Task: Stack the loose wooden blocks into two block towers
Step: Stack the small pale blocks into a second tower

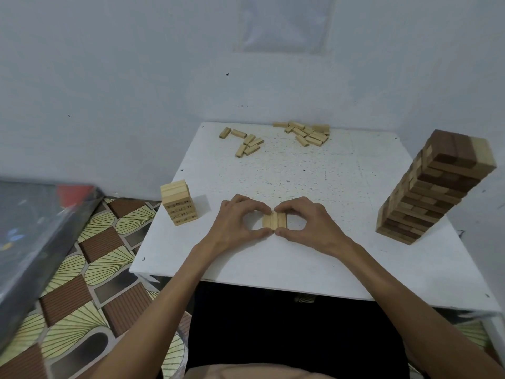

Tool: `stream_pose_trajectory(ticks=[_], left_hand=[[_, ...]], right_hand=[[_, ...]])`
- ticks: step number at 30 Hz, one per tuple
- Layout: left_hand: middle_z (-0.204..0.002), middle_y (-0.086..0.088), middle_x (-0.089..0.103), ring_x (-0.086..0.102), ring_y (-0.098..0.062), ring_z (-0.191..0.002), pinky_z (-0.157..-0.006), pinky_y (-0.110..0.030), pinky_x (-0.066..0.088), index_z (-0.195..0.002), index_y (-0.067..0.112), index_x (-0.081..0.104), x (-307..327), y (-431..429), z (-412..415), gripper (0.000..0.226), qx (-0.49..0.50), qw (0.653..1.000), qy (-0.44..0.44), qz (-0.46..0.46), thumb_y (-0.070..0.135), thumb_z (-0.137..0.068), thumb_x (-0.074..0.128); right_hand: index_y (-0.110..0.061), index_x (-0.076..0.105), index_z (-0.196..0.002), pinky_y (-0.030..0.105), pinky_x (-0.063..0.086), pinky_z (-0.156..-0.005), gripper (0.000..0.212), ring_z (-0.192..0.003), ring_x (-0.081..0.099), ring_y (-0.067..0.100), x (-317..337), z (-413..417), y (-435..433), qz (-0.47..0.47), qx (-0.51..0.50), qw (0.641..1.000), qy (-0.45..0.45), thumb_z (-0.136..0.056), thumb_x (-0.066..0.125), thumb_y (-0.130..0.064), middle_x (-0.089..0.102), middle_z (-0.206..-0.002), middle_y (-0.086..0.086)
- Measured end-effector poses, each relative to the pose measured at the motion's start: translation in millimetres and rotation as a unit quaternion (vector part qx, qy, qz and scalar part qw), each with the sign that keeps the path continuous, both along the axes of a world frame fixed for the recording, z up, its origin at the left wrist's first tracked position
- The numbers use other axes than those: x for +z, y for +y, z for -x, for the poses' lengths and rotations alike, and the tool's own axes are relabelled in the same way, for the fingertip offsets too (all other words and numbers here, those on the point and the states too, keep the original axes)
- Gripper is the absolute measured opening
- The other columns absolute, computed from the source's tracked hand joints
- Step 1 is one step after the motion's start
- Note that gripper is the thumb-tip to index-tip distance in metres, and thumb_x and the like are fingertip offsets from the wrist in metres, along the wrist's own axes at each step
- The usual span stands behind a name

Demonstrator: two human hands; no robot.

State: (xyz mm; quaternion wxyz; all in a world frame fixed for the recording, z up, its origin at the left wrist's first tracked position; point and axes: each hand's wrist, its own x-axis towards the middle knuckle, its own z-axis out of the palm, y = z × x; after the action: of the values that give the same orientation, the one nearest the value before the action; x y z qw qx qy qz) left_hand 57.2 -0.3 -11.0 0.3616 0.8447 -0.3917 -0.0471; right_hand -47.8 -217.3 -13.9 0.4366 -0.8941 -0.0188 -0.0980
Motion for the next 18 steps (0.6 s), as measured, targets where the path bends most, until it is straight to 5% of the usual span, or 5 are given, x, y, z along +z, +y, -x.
stream_pose_trajectory(ticks=[8, 18], left_hand=[[-0.114, 0.026, 0.068, 0.055, -0.007, -0.118, -0.100, -0.044, 0.042, -0.097, 0.037, 0.073, 3.6, -0.4, 6.5, 0.030, -0.039, 0.999, -0.003, 0.036, 0.047, -0.071, 0.086], [-0.110, 0.016, 0.071, 0.057, -0.015, -0.111, -0.088, -0.014, 0.038, -0.094, 0.025, 0.075, 37.0, 21.1, 8.0, 0.028, -0.029, 0.995, 0.007, 0.099, 0.021, -0.072, 0.092]], right_hand=[[-0.023, 0.080, -0.103, 0.038, 0.055, -0.098, 0.030, -0.119, 0.063, 0.014, -2.3, 2.3, -1.4, -0.001, 0.029, 0.998, -0.047, -0.076, 0.093, -0.024, 0.070, -0.117, -0.015], [-0.019, 0.081, -0.099, 0.039, 0.052, -0.099, 0.028, -0.113, 0.068, 0.017, 28.1, -16.0, 9.4, -0.021, 0.080, 0.991, -0.106, -0.074, 0.095, -0.022, 0.074, -0.114, -0.009]])
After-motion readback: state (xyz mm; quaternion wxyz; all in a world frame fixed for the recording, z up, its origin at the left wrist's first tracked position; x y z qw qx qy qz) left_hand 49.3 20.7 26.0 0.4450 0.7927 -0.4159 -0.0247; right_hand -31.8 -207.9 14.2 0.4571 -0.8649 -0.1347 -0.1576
